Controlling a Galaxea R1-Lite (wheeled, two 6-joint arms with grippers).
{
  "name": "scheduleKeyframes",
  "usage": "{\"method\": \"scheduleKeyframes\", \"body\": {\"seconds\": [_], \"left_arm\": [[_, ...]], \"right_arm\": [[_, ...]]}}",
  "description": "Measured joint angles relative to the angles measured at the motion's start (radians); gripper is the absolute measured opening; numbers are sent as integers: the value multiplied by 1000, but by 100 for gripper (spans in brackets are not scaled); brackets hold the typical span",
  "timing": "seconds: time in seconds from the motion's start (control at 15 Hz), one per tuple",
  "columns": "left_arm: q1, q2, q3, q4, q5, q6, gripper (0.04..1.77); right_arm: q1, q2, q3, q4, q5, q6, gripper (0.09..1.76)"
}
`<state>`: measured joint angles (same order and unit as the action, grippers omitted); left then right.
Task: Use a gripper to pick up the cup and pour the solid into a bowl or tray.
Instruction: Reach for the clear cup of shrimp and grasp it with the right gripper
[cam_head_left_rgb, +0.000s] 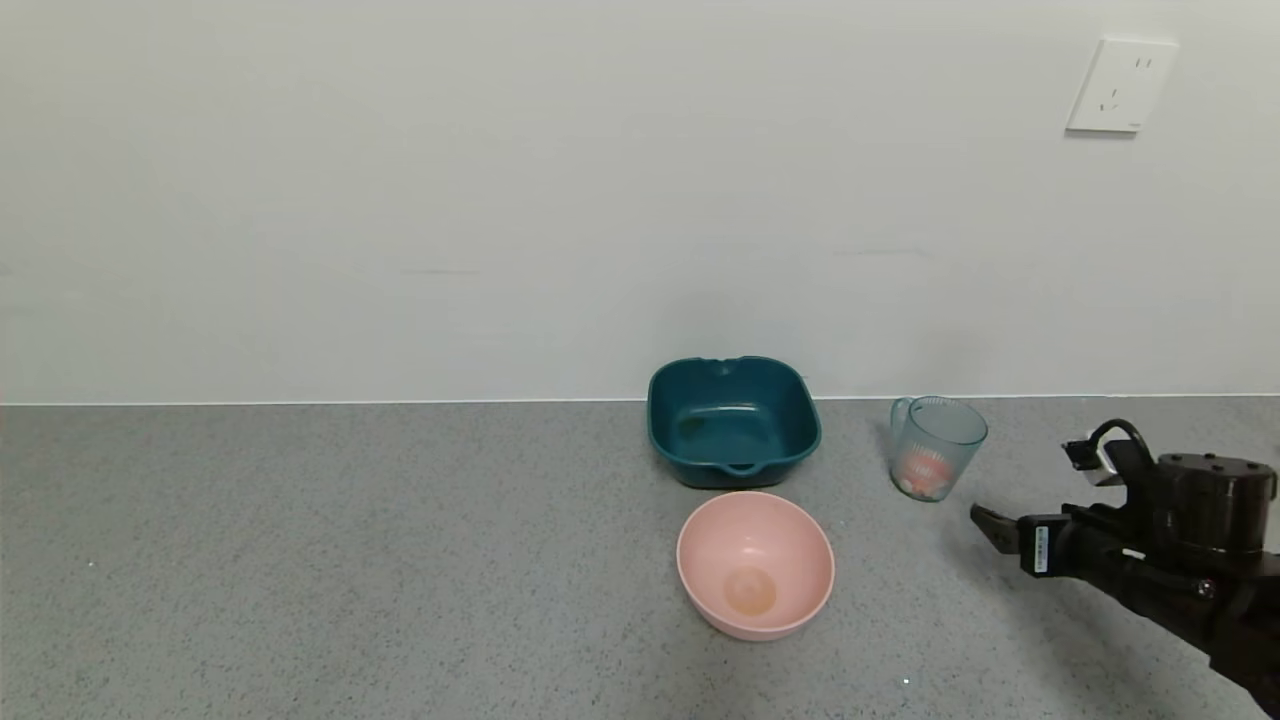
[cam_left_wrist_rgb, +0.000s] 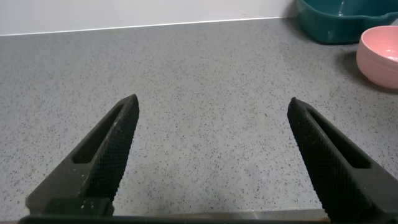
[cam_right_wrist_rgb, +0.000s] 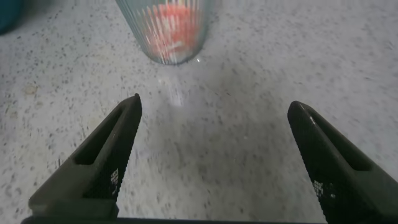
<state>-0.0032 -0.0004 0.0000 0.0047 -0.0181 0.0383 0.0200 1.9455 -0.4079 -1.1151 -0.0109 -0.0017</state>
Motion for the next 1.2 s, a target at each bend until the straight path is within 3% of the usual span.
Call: {"method": "scheduleKeyframes", "body": {"seconds": [0.27,0.6,1.2], "left_arm": [[0,0,0,0,1,0,172],[0,0,0,0,0,0,172],[0,0,0,0,1,0,172]], "right_arm": [[33,161,-25,-195,2,-20,171],[35,294,-104,-314,3,-22,171],[46,388,-211,-364,16,-17,171]]}}
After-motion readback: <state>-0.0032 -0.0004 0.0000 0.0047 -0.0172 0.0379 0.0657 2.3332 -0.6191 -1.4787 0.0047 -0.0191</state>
